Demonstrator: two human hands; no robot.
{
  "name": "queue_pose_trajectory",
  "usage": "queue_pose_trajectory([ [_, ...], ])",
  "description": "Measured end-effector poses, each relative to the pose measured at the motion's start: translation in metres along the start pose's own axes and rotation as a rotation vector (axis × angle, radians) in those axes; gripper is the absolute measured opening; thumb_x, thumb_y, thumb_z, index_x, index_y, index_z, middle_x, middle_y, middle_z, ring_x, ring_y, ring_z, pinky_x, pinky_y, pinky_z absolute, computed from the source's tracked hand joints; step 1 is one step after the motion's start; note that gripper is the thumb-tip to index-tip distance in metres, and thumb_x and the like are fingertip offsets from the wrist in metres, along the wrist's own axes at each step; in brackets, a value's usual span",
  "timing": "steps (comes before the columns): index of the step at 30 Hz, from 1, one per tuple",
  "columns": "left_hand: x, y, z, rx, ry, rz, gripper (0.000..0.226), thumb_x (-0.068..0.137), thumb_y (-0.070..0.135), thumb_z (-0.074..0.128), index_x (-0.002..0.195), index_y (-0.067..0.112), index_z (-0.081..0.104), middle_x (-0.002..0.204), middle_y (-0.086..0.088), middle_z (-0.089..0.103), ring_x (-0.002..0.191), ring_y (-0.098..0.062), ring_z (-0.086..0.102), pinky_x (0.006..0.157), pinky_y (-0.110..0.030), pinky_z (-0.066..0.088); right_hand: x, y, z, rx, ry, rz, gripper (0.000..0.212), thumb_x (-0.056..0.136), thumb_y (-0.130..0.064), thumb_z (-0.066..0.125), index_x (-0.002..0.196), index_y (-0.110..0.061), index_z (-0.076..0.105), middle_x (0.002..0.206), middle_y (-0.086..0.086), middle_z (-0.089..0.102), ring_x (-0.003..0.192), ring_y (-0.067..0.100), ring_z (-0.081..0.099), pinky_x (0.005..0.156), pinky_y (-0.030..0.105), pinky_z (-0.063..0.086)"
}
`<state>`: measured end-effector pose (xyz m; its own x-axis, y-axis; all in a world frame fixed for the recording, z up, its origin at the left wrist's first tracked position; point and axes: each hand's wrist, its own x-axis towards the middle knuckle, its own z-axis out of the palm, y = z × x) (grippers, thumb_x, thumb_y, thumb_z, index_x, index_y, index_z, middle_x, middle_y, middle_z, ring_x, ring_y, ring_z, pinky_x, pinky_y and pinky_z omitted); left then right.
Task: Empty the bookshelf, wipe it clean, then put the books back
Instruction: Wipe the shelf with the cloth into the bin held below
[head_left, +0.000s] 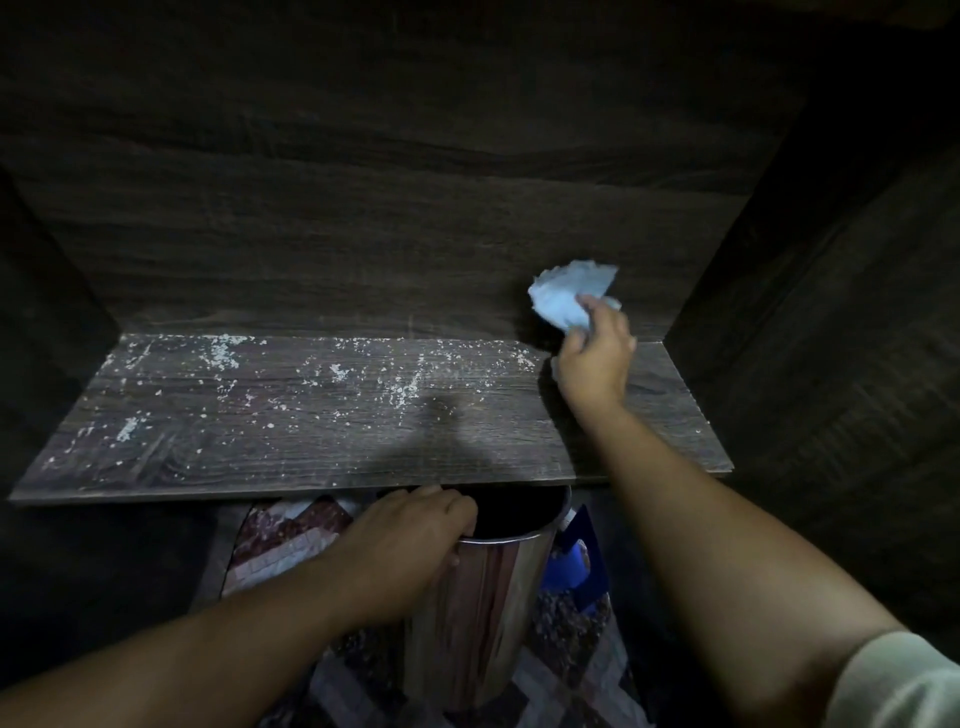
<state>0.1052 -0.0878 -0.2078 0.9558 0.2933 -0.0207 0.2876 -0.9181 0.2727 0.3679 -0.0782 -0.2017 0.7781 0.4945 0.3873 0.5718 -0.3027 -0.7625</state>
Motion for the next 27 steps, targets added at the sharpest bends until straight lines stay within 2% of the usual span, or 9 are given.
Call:
queue_pose_trajectory([
  [2, -0.001, -0.001, 0.0, -0.009, 0.001, 0.005, 0.016, 0.093, 0.024, 0.05, 0.108, 0.024, 0.047, 0.111, 0.007, 0.052, 0.105, -0.013, 0.044, 0.08, -0.027, 0.03, 0.006, 0.0, -0.002, -0.14, 0.088, -0.18, 0.052, 0.085, 0.007, 0.051, 0.133, -0.011, 0.053, 0.138, 0.018, 0.044, 0.12, 0.034, 0.041, 0.097, 0.024, 0.029],
  [4, -0.003, -0.001, -0.001, -0.015, 0.004, 0.01, 0.015, 0.092, 0.025, 0.05, 0.107, 0.025, 0.046, 0.109, 0.009, 0.051, 0.103, -0.012, 0.044, 0.078, -0.026, 0.027, 0.014, -0.001, -0.005, -0.264, 0.082, -0.299, 0.057, 0.083, 0.011, 0.052, 0.135, -0.012, 0.049, 0.141, 0.024, 0.037, 0.12, 0.04, 0.04, 0.097, 0.044, 0.04],
  [5, -0.004, -0.003, 0.0, -0.014, 0.005, 0.014, 0.014, 0.092, 0.025, 0.05, 0.106, 0.025, 0.046, 0.107, 0.009, 0.051, 0.102, -0.012, 0.043, 0.077, -0.025, 0.026, 0.018, -0.003, -0.006, -0.319, 0.032, -0.336, 0.058, 0.084, 0.012, 0.052, 0.136, -0.013, 0.048, 0.142, 0.025, 0.034, 0.122, 0.041, 0.039, 0.095, 0.048, 0.043],
  [8, -0.004, -0.004, 0.0, -0.03, 0.016, 0.013, 0.014, 0.091, 0.025, 0.051, 0.104, 0.026, 0.045, 0.105, 0.01, 0.051, 0.101, -0.011, 0.044, 0.076, -0.025, 0.025, 0.025, -0.007, -0.007, -0.462, -0.175, -0.407, 0.054, 0.088, 0.007, 0.054, 0.136, -0.015, 0.047, 0.144, 0.024, 0.03, 0.125, 0.037, 0.035, 0.092, 0.045, 0.045],
  [14, -0.006, -0.006, 0.002, -0.037, 0.031, 0.025, 0.015, 0.09, 0.025, 0.051, 0.103, 0.028, 0.045, 0.103, 0.01, 0.05, 0.097, -0.01, 0.043, 0.075, -0.025, 0.025, 0.028, 0.007, -0.006, -0.668, -0.416, -0.568, 0.048, 0.087, 0.0, 0.057, 0.132, -0.015, 0.047, 0.146, 0.017, 0.032, 0.124, 0.034, 0.037, 0.089, 0.048, 0.049],
  [17, -0.005, -0.009, 0.006, -0.038, 0.025, 0.044, 0.022, 0.08, 0.022, 0.059, 0.094, 0.03, 0.045, 0.092, 0.011, 0.053, 0.088, -0.011, 0.048, 0.07, -0.025, 0.03, 0.02, 0.02, 0.0, -0.632, -0.514, -0.54, 0.051, 0.091, 0.001, 0.052, 0.139, -0.016, 0.049, 0.148, 0.017, 0.037, 0.128, 0.038, 0.041, 0.101, 0.046, 0.041],
  [19, -0.004, -0.008, 0.008, -0.046, 0.029, 0.034, 0.018, 0.084, 0.022, 0.056, 0.097, 0.029, 0.046, 0.097, 0.01, 0.053, 0.092, -0.012, 0.047, 0.072, -0.026, 0.03, 0.019, 0.025, 0.006, -0.58, -0.537, -0.504, 0.053, 0.089, 0.003, 0.051, 0.137, -0.017, 0.055, 0.144, 0.02, 0.046, 0.125, 0.04, 0.047, 0.106, 0.043, 0.035],
  [23, -0.002, -0.005, 0.006, -0.046, 0.042, 0.022, 0.014, 0.089, 0.024, 0.052, 0.101, 0.027, 0.046, 0.101, 0.009, 0.052, 0.097, -0.012, 0.045, 0.075, -0.026, 0.026, 0.029, 0.007, 0.002, -0.682, -0.684, -0.39, 0.059, 0.088, -0.004, 0.05, 0.141, -0.032, 0.049, 0.147, 0.006, 0.046, 0.129, 0.031, 0.045, 0.111, 0.035, 0.029],
  [27, -0.005, -0.004, 0.006, -0.046, 0.023, 0.082, 0.024, 0.076, 0.021, 0.064, 0.09, 0.029, 0.046, 0.084, 0.012, 0.051, 0.079, -0.01, 0.048, 0.065, -0.024, 0.028, 0.041, -0.023, -0.005, -0.75, -0.841, -0.293, 0.058, 0.091, -0.009, 0.052, 0.143, -0.034, 0.046, 0.149, 0.005, 0.044, 0.133, 0.026, 0.044, 0.109, 0.03, 0.032],
])
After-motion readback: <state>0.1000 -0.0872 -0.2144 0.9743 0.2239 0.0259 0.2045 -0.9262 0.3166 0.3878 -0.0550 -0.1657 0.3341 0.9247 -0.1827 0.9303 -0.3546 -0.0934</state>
